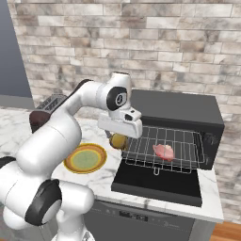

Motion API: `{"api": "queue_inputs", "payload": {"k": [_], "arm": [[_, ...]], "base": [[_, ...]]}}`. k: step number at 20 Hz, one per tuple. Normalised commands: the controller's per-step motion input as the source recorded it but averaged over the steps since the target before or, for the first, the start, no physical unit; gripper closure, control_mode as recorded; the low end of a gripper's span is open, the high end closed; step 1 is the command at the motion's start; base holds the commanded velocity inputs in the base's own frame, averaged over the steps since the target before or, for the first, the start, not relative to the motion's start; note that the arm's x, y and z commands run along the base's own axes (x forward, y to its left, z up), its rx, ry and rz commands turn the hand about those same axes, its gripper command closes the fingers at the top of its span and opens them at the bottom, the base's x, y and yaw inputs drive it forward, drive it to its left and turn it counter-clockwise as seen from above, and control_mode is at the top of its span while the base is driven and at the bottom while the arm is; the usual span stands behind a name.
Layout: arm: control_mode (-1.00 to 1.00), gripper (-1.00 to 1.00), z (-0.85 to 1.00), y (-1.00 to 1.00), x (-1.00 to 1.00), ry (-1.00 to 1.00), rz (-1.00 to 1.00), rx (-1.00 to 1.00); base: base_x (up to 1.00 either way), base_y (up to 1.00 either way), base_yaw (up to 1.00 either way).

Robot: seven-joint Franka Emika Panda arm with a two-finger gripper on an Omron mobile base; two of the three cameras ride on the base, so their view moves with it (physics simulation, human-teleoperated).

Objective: Open the toaster oven door. Place the bread on the top rack in the toaster oven and place the steak on the bottom rack.

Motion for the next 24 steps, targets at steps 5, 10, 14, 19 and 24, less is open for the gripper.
{"api": "queue_inputs", "payload": {"k": [5,10,14,19,24], "arm": [[-1.0,1.0,0.0,-0.54,0.1,0.01,-0.02,0.0],[-1.0,1.0,0.0,-0.44,0.21,0.04,-0.05,0.0],[-1.0,1.0,0.0,-0.2,0.34,0.0,-0.08,0.0],[-1.0,1.0,-0.03,-0.23,0.34,0.0,-0.05,0.0],[-1.0,1.0,-0.15,-0.33,0.19,0.0,-0.03,0.0]], "base": [[0.0,0.0,0.0],[0.0,0.0,0.0],[0.0,0.0,0.0],[0.0,0.0,0.0],[0.0,0.0,0.0]]}}
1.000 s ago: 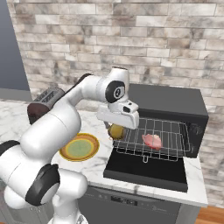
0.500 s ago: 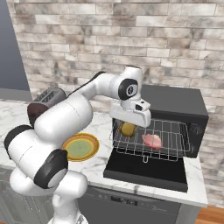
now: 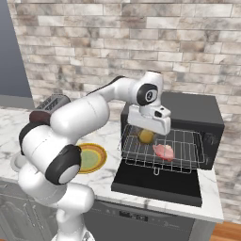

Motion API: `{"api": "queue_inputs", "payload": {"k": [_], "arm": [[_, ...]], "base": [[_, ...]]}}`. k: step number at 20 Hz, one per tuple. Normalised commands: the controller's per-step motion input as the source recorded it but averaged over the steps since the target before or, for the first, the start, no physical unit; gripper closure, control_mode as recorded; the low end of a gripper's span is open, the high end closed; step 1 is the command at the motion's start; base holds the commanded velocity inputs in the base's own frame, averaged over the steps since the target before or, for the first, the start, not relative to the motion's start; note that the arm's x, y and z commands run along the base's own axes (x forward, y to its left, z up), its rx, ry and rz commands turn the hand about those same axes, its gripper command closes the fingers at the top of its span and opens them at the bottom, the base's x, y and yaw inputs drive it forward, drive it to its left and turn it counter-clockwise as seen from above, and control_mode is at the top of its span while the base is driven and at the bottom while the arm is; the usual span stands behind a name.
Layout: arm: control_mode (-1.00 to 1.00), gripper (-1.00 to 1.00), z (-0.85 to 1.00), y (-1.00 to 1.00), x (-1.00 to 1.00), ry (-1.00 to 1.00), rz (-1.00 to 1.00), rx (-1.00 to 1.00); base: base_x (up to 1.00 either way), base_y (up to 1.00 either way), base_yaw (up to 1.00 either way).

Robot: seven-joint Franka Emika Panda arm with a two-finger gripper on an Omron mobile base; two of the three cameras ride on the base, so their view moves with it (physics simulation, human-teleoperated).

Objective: Open the toaster oven door. Place the bread on the top rack in the toaster oven and place the steak on the bottom rack.

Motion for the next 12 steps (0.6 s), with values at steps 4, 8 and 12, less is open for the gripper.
{"api": "queue_inputs", "payload": {"k": [4,8,12], "arm": [[-1.0,1.0,-0.21,-0.26,0.01,-0.11,0.0,0.0],[-1.0,1.0,-0.14,-0.26,0.1,-0.11,0.0,0.0],[-1.0,1.0,-0.1,-0.12,0.22,-0.09,0.0,-0.01]], "base": [[0.0,0.0,0.0],[0.0,0.0,0.0],[0.0,0.0,0.0]]}}
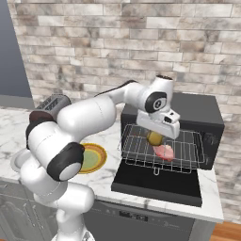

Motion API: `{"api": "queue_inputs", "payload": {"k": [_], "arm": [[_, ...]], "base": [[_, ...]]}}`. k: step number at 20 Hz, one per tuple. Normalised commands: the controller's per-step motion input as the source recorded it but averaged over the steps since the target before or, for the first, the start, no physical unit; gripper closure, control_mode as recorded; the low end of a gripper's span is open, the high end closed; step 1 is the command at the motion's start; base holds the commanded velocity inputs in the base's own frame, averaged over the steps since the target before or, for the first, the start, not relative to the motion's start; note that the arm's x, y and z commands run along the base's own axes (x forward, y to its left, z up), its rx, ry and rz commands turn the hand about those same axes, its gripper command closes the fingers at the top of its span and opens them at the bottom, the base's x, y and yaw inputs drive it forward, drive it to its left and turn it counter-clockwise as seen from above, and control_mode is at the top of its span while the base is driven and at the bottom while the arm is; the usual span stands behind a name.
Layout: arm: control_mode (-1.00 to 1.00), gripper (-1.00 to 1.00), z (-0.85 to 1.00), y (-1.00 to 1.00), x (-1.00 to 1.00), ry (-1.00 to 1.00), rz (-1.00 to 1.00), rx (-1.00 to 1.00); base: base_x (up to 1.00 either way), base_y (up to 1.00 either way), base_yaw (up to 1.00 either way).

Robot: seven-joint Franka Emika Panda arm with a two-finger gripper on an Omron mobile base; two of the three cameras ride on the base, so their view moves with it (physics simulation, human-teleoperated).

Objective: Open the toaster oven door. Place the bread on the top rack in the toaster oven and place the steak on the bottom rack.

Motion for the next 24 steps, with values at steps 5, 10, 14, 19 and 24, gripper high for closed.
{"api": "queue_inputs", "payload": {"k": [5,10,14,19,24], "arm": [[-1.0,1.0,-0.12,-0.09,0.16,-0.09,0.0,-0.02],[-1.0,1.0,-0.22,-0.06,0.1,-0.11,-0.02,-0.03],[-1.0,1.0,-0.24,-0.06,0.14,-0.08,-0.07,-0.05],[-1.0,1.0,-0.19,-0.1,0.11,-0.01,-0.11,-0.04],[-1.0,1.0,-0.11,-0.08,0.13,0.0,-0.09,-0.01]], "base": [[0.0,0.0,0.0],[0.0,0.0,0.0],[0.0,0.0,0.0],[0.0,0.0,0.0],[0.0,0.0,0.0]]}}
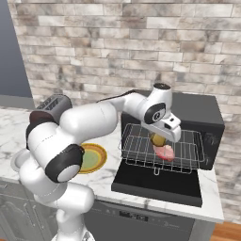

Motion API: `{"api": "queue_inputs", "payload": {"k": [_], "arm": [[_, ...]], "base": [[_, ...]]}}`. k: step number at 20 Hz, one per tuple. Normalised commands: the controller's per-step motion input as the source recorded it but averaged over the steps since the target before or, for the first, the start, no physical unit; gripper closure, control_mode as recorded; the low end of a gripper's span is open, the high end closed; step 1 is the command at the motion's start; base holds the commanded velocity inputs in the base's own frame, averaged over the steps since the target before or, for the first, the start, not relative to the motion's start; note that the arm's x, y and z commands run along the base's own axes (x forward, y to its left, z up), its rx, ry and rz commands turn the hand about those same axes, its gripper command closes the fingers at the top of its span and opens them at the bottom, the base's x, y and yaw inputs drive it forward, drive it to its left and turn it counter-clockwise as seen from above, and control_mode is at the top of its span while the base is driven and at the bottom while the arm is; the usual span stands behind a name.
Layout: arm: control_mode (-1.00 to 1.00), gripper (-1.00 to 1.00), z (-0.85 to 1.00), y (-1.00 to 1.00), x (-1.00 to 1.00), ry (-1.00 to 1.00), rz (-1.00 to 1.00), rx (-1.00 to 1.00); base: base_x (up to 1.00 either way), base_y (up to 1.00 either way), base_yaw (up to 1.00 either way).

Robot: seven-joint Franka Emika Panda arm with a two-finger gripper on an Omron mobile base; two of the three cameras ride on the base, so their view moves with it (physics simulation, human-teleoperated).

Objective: Open the toaster oven door. Place the bread on the top rack in the toaster oven and place the steak on the bottom rack.

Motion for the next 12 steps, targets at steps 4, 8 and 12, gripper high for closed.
{"api": "queue_inputs", "payload": {"k": [4,8,12], "arm": [[-1.0,1.0,-0.18,-0.12,-0.07,0.0,-0.07,0.0],[-1.0,-1.0,-0.15,-0.08,-0.01,0.0,-0.06,0.0],[-1.0,-1.0,-0.02,-0.07,0.0,0.0,-0.03,0.0]], "base": [[0.0,0.0,0.0],[0.0,0.0,0.0],[0.0,0.0,0.0]]}}
